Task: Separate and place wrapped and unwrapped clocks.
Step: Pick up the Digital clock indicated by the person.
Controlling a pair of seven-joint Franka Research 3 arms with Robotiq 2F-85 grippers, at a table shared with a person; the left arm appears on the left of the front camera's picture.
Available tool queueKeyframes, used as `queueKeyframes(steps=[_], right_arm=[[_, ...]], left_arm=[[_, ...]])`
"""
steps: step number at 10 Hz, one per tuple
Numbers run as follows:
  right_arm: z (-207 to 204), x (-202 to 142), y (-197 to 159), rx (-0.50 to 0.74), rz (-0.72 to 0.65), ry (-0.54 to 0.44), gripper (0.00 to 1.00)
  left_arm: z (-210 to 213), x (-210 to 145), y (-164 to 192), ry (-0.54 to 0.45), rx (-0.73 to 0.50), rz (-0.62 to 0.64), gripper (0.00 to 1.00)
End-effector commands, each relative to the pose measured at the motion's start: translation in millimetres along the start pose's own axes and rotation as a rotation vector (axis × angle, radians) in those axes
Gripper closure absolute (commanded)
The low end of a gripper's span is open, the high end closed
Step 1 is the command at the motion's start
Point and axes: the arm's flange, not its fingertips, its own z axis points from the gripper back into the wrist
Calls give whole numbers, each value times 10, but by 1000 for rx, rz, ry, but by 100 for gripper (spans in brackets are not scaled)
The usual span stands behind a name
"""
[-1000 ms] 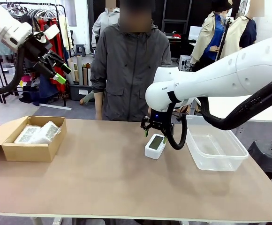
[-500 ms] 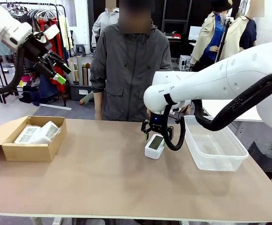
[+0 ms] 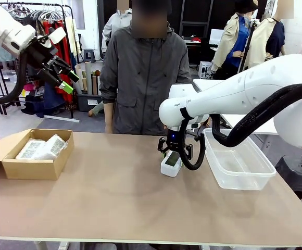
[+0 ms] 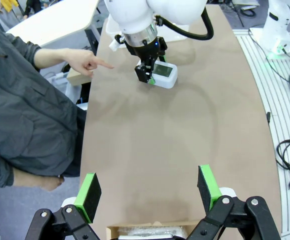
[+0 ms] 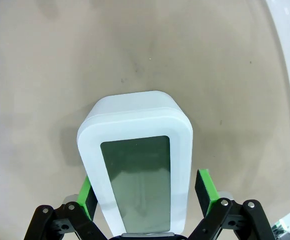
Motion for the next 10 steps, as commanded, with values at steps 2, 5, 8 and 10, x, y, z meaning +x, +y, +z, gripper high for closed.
queueKeyframes(steps=[2, 5, 8, 10], right_arm=[[2, -1, 17, 0, -15, 2, 0], [-26, -9, -9, -9, 8, -27, 58], [15, -54, -42, -29, 51, -46, 100], [160, -107, -95, -43, 105, -47, 100]], left_arm=[[11, 6, -10, 0, -5, -2, 0], [11, 6, -10, 0, -5, -2, 0], [11, 6, -10, 0, -5, -2, 0], [11, 6, -10, 0, -5, -2, 0]])
